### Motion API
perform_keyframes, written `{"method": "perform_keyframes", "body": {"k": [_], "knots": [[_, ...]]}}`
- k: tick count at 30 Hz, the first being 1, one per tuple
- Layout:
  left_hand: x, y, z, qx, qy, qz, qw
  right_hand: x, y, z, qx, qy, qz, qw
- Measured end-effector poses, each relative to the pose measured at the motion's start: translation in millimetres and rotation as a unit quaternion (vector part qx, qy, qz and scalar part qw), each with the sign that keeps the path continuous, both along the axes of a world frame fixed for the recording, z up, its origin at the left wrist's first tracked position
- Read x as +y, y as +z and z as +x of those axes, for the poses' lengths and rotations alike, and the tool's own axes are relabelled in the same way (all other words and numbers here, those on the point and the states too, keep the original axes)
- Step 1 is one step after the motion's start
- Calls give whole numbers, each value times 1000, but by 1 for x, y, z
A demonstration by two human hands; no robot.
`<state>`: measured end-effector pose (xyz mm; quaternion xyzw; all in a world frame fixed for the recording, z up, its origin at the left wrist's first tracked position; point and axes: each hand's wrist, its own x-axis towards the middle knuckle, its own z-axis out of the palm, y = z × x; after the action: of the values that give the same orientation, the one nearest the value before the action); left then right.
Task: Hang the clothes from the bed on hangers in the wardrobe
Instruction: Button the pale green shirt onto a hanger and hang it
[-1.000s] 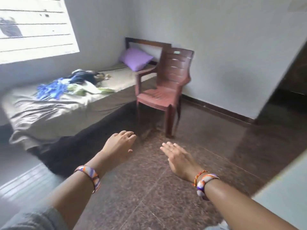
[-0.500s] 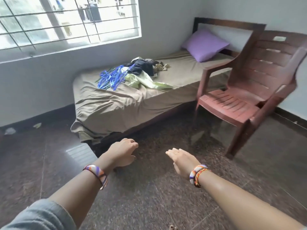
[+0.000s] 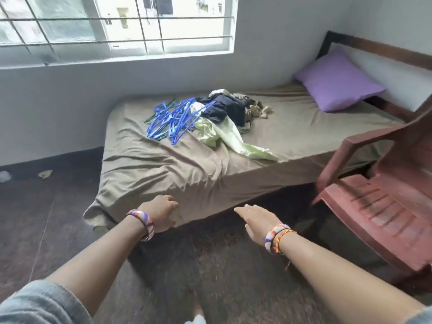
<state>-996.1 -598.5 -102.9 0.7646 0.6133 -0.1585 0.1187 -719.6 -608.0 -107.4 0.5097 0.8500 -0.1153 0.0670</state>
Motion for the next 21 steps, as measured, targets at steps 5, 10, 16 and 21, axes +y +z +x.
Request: {"method": "perform_keyframes", "body": {"k": [5, 10, 16, 21], "knots": [[131, 4, -39, 0, 16, -17, 1000, 123, -2, -38, 16, -30, -22, 999], [227, -5, -53, -12, 13, -36, 999, 202, -5, -67, 40, -60, -50, 996], [348, -29, -41, -26, 0, -63, 998, 325, -37, -74, 84, -80, -97, 988], [453, -78, -30, -7, 27, -106, 994, 438, -105, -53, 89, -148, -145, 974]]}}
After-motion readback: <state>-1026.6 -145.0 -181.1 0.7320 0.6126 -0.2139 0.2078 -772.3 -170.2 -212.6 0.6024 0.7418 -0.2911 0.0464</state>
